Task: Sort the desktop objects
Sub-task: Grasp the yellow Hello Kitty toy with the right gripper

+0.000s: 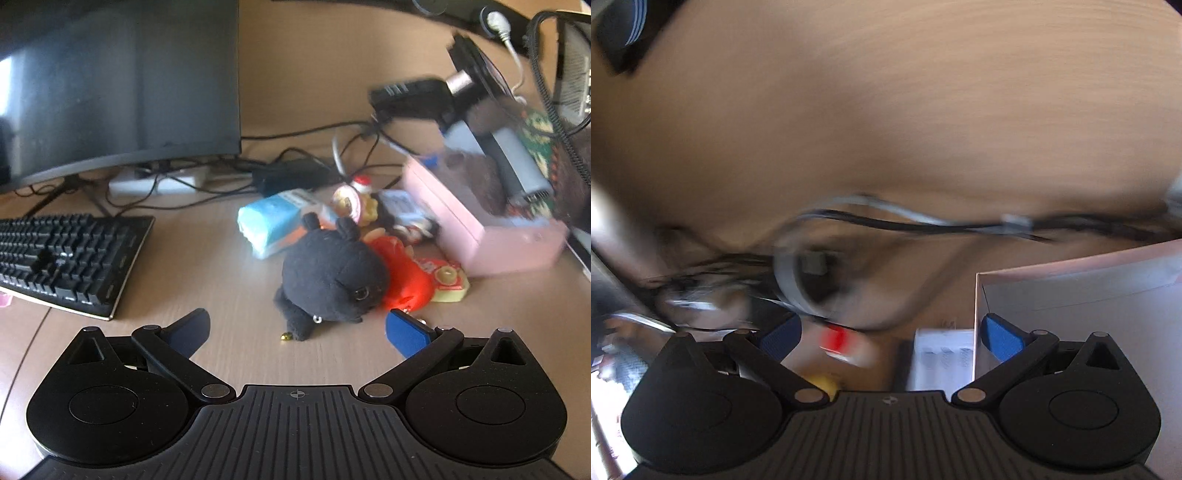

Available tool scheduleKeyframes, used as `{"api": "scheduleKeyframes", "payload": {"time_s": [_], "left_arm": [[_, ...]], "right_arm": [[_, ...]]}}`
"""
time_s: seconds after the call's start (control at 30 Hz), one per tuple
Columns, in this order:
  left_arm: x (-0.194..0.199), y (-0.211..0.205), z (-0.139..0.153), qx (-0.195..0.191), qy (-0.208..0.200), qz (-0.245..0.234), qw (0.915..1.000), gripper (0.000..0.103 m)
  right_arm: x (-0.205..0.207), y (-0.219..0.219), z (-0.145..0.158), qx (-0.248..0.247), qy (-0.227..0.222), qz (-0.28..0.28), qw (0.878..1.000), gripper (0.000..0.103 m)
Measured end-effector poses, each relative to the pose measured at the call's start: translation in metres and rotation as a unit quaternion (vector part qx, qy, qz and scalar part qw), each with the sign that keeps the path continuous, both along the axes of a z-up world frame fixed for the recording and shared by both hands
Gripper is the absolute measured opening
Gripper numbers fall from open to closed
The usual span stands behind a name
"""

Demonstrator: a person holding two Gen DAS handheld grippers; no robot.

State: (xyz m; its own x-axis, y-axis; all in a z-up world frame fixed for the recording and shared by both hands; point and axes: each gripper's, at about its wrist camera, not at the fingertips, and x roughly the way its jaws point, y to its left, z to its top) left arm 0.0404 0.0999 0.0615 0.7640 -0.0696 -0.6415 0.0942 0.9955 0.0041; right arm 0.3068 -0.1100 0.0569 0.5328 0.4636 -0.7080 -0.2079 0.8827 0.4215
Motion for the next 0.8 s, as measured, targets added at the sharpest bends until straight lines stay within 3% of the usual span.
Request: {"api": "scheduleKeyframes", "payload": {"time_s": [0.1, 0.2, 0.27, 0.33, 0.37, 0.43, 0.53, 0.63, 0.8], "left_arm": [[0.013, -0.014, 0.001, 0.005, -0.002, -0.034, 0.9994, 0.103], [0.026, -0.042, -0.001, 0.031, -0.016, -0.082, 0.996, 0.103], [0.032, -0.062, -0.008, 0.069, -0.033, -0.101, 0.9919, 0.103], [0.038, -0.079, -0.019, 0.135, -0.049, -0.101, 0.9845, 0.103], [0.041, -0.081, -0.023, 0.161, -0.057, -0.099, 0.9804, 0.103], [0.046, -0.071, -0.026, 0.197, -0.067, -0.07, 0.9756, 0.103], [0.051, -0.032, -0.024, 0.186, -0.049, -0.013, 0.9813, 0.103], [0.05, 0.01, -0.014, 0.139, -0.022, 0.049, 0.9888, 0.103], [0.025, 0.065, -0.003, 0.006, 0.02, 0.109, 0.9938, 0.103]], "right_arm": [[-0.009, 0.024, 0.017, -0.013, -0.049, 0.036, 0.998, 0.103], [-0.057, 0.026, 0.045, -0.064, -0.155, 0.061, 0.984, 0.103], [-0.104, 0.019, 0.057, -0.121, -0.241, 0.057, 0.961, 0.103], [-0.157, 0.009, 0.059, -0.176, -0.325, 0.031, 0.929, 0.103], [-0.174, 0.004, 0.06, -0.193, -0.341, 0.027, 0.919, 0.103], [-0.205, 0.001, 0.051, -0.233, -0.334, 0.059, 0.911, 0.103], [-0.24, -0.001, 0.024, -0.24, -0.274, 0.095, 0.926, 0.103], [-0.244, 0.013, -0.012, -0.227, -0.204, 0.103, 0.947, 0.102], [-0.233, 0.038, -0.038, -0.234, -0.173, 0.055, 0.955, 0.087]]}}
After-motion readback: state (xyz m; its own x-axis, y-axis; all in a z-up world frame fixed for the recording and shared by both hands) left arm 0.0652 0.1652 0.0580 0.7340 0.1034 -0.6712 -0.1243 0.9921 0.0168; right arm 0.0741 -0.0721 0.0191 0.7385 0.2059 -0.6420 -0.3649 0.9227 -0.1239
